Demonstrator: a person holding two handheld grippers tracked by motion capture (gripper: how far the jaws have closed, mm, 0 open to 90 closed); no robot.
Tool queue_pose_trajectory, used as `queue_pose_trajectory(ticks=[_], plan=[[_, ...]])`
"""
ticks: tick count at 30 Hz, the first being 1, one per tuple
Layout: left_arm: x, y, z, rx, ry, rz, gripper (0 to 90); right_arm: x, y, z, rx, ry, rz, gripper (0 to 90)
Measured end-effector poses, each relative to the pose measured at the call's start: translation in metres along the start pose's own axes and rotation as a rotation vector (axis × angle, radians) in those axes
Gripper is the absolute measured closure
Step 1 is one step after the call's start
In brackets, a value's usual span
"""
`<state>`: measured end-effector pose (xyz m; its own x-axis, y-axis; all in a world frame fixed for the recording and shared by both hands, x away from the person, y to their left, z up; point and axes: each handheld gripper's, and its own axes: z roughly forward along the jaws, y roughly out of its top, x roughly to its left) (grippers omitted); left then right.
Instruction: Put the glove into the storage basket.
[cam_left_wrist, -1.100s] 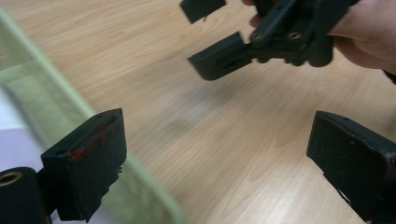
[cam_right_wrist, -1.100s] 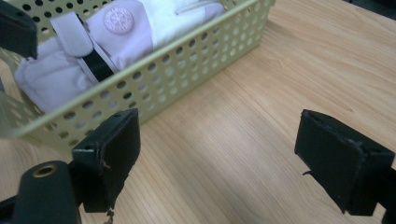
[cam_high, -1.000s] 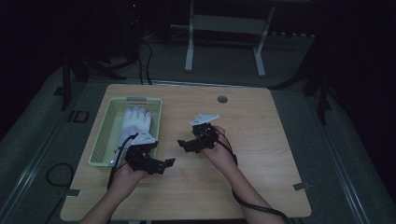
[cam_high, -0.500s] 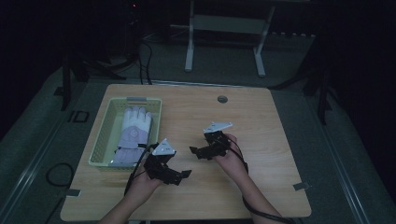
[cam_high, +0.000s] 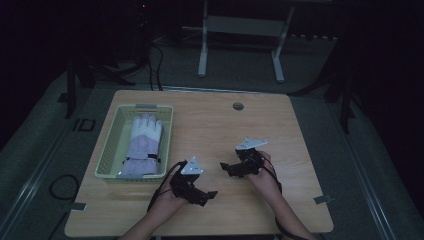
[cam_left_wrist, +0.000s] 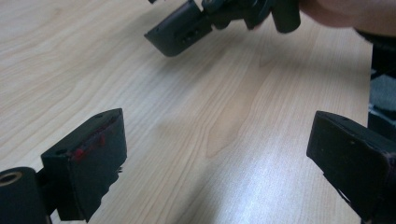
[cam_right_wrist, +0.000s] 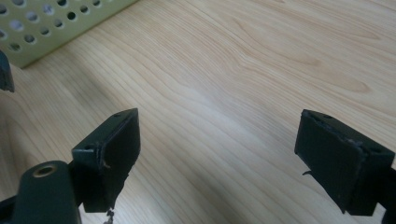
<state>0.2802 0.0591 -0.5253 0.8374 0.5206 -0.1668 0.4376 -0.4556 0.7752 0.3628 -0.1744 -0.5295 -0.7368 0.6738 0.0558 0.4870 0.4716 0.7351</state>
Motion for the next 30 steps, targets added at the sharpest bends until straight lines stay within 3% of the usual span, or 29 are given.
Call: queue_pose_trajectory(ticks=[11, 30], plan=[[-0.010, -0.002, 0.024, 0.020, -0.038, 0.020, 5.1, -0.007, -0.023, -0.014, -0.026, -0.011, -0.015, 13.9], [-0.023, -0.012, 0.046, 0.023, -0.066, 0.061, 5.1, -0.006, -0.059, -0.026, -0.057, -0.007, -0.029, 13.9]])
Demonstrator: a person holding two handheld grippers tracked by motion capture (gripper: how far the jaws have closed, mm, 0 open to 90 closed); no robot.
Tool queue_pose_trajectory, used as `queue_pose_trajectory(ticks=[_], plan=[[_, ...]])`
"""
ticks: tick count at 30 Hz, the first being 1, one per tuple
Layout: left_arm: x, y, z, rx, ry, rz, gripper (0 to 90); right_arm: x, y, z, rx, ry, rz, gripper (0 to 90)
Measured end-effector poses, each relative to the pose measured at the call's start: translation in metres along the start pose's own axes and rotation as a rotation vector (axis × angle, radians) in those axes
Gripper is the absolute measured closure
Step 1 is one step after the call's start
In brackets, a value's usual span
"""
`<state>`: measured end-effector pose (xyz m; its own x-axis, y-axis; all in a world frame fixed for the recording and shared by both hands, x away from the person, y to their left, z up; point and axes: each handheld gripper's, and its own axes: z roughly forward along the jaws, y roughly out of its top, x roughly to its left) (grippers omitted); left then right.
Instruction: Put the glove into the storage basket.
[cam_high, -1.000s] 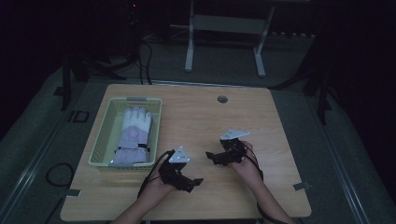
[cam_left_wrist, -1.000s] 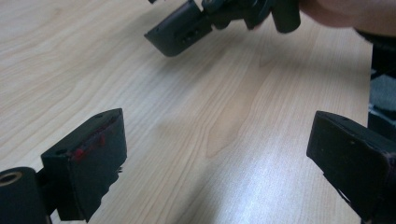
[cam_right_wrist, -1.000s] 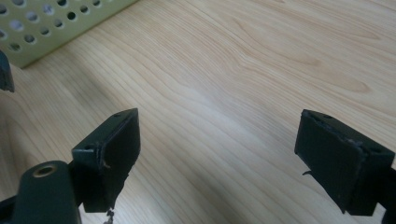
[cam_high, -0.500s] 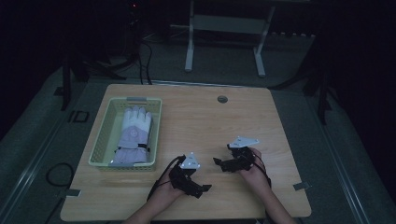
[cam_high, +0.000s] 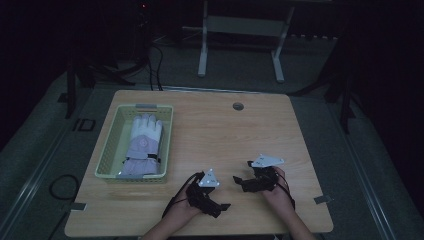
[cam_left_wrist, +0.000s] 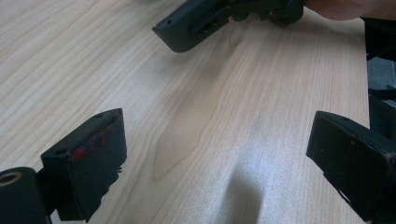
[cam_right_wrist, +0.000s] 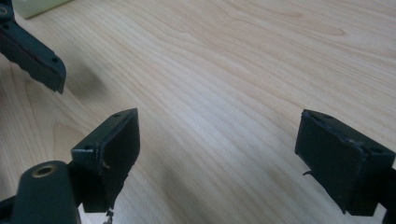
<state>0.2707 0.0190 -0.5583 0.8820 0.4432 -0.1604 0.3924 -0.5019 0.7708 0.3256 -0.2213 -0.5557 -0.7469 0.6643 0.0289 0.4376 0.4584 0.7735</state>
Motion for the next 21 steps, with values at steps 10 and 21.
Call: queue_pose_trajectory(ticks=[10, 21], plan=[[-0.0002, -0.0055, 0.0034, -0.018, -0.005, -0.011, 5.1, -0.0033, -0.0085, -0.0057, -0.030, -0.015, 0.028, 13.9], [-0.0022, -0.0077, 0.0038, -0.023, 0.001, -0.001, 5.1, -0.0043, -0.0104, -0.0048, -0.030, -0.023, 0.031, 13.8]])
